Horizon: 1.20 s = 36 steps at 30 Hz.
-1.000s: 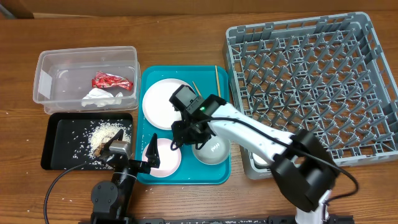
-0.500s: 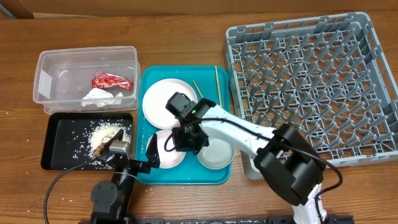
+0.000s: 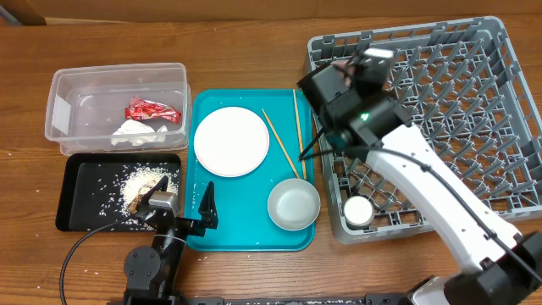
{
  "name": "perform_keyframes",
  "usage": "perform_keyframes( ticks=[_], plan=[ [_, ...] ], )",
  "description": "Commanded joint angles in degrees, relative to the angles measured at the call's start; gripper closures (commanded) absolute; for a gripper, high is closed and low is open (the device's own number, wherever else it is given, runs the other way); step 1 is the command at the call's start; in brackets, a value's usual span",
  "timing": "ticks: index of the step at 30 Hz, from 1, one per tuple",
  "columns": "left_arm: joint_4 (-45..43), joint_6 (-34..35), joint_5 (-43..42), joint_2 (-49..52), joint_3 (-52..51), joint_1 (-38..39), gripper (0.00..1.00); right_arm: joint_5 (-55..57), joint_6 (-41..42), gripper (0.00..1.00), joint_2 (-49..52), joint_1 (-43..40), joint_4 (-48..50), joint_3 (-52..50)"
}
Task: Sort waste into correct bins and load items into the dishwasher
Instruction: 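Carry the pink bowl and stand it in the rack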
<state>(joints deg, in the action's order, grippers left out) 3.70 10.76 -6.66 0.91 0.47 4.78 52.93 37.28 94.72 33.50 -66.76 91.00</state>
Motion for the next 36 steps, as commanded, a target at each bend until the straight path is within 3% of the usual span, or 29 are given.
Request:
perform_keyframes(
  ticks=[1,12,23,30,32,35,36],
  plan=[
    [0.22,0.81,0.66,-0.55,-0.2,-0.26,0.0,12.61,1.11,0.96,1.75,-5.29,-0.31,-1.03],
    [0.22,0.81,0.68,-0.55,-0.2,-0.26,0.0,12.55,0.37,0.96,12.5,-18.73,-5.92,-1.03],
    [0.22,0.81,0.66,-0.55,-0.2,-0.26,0.0,11.3,0.94,0.96,21.03,-17.62,-10.69,-1.05],
    [0.22,0.81,0.66,-0.55,-0.2,-0.26,0.0,9.62,9.92,0.96,21.0,-9.88,-18.75,-0.98],
    [0.22,0.81,0.66,-0.55,-0.2,-0.26,0.0,8.52,9.92,0.89,21.0,-8.26,-18.97,-0.98],
    [0.22,0.81,0.66,-0.55,-0.2,-0.26,0.0,6.25,9.92,0.43,21.0,-6.56,-19.06,-0.52],
    [0.22,0.81,0.68,-0.55,-0.2,-0.26,0.0,5.49,9.92,0.37,21.0,-6.25,-19.06,-0.15]
  ],
)
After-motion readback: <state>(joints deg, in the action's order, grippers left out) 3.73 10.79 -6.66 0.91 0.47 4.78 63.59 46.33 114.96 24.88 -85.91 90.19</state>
